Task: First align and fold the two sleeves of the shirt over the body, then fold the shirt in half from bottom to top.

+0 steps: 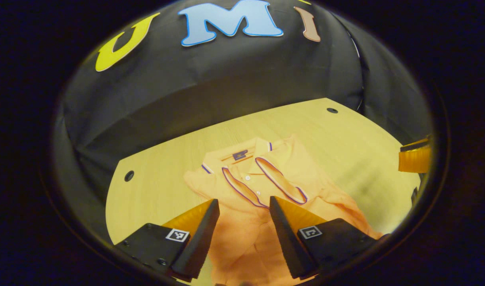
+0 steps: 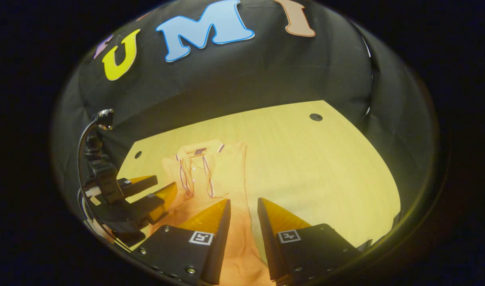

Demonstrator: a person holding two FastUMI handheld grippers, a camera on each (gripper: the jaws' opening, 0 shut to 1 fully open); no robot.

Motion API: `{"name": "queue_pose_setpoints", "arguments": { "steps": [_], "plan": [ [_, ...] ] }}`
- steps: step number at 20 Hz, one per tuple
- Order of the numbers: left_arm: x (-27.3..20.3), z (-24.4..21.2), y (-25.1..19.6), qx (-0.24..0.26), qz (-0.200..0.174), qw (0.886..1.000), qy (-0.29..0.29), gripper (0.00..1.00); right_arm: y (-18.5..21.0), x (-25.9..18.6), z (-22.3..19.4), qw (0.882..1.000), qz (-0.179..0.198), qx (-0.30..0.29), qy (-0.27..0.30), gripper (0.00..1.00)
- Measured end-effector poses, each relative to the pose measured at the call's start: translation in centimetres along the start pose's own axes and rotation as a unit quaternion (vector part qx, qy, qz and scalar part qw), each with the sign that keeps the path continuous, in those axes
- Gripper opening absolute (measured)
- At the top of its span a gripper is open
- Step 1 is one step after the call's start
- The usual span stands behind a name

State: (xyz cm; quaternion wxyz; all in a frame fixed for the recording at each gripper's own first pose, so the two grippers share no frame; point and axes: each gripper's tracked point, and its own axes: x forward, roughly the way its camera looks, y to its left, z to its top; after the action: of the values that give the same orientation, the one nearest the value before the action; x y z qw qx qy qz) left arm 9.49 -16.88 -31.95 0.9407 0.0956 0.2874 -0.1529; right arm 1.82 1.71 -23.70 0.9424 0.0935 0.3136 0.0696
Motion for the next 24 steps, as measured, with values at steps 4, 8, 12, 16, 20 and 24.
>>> {"name": "queue_pose_setpoints", "arguments": {
  "steps": [4,8,12,16,20,24],
  "plan": [
    [-2.8,-4.1,1.2,-0.031,0.000,0.999,0.044,0.92,0.0,-0.7,-2.7,1.000,0.001,0.000,0.030,0.45],
    [-6.6,-8.8,2.7,-0.047,0.011,0.995,0.086,0.92,0.4,-1.2,-6.1,0.997,0.016,0.002,0.073,0.60],
    [-10.4,-13.8,2.3,-0.078,0.005,0.988,0.133,0.92,0.4,-1.8,-9.3,0.993,0.025,0.001,0.117,0.80],
    [-13.1,-18.9,0.8,-0.113,-0.006,0.974,0.195,0.96,0.0,-2.5,-13.8,0.982,0.018,-0.007,0.189,0.80],
    [-16.2,-22.8,-0.3,-0.121,-0.010,0.959,0.256,0.96,0.5,-2.7,-18.0,0.964,0.018,-0.021,0.264,0.91],
    [-17.8,-25.6,-0.2,-0.122,-0.003,0.944,0.308,0.94,0.3,-3.9,-21.6,0.945,0.010,-0.054,0.322,0.91]
  ]
}}
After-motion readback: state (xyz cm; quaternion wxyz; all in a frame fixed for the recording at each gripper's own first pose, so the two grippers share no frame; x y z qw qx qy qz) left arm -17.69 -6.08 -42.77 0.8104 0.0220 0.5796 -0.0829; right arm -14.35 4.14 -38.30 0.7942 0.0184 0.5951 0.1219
